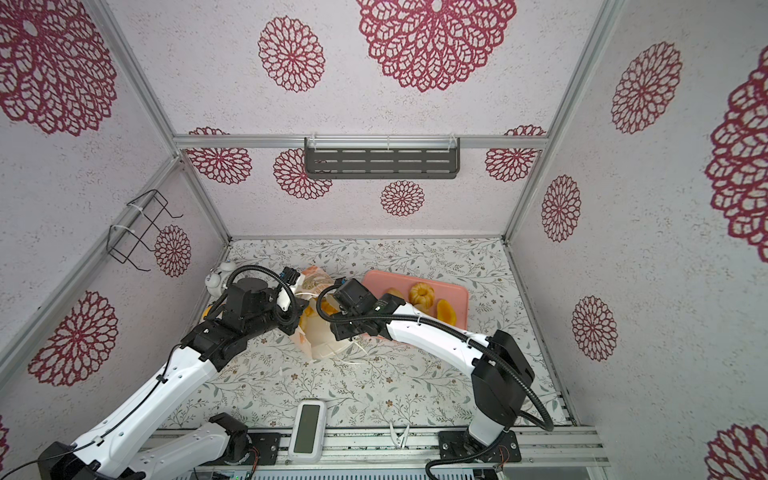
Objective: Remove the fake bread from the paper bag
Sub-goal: 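Reach the tongs deep into the bag toward the remaining yellow breads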
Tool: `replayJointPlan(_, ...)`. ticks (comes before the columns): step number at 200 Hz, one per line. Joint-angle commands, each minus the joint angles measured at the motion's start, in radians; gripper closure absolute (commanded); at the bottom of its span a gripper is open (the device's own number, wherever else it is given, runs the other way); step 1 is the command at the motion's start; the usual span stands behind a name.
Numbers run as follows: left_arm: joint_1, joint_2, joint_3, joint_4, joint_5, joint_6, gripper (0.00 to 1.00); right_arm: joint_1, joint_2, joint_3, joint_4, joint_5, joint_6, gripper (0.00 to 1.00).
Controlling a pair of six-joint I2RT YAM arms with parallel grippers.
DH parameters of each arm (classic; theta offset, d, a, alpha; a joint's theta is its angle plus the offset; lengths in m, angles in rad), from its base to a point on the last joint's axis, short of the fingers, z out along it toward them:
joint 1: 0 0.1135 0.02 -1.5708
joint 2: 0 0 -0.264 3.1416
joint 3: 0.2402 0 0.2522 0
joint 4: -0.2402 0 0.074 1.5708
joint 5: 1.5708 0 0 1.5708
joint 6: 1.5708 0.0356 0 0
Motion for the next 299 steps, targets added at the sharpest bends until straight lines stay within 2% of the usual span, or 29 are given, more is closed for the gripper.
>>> replayJointPlan(1, -0.002, 0.008, 0.033, 0.018, 0.019, 0.001, 1.00, -0.013, 0.002, 0.055, -0.019, 0.026, -0.029, 0.46)
replayJointPlan(82, -0.002, 0.022, 0.035, 0.025, 0.037, 0.000, 1.00, -0.015, 0.101, 0.147, -0.004, -0.020, -0.028, 0.49)
replayJointPlan(149, -0.002, 0.021, 0.027, 0.046, 0.054, 0.000, 1.00, -0.022, 0.205, 0.261, -0.083, 0.034, 0.026, 0.53)
replayJointPlan(183, -0.002, 0.027, 0.027, 0.051, 0.057, 0.000, 1.00, -0.022, 0.222, 0.247, -0.054, 0.049, 0.052, 0.55)
replayJointPlan(220, -0.002, 0.028, 0.025, 0.049, 0.044, -0.003, 1.00, -0.022, 0.190, 0.176, 0.049, 0.021, 0.058, 0.66)
replayJointPlan(257, -0.001, 0.028, 0.014, 0.066, 0.034, -0.011, 1.00, -0.021, 0.106, 0.115, 0.097, -0.010, 0.051, 0.83)
replayJointPlan(299, -0.002, 0.054, 0.014, 0.110, 0.020, -0.032, 1.00, -0.020, 0.033, 0.103, 0.072, -0.029, 0.049, 0.88)
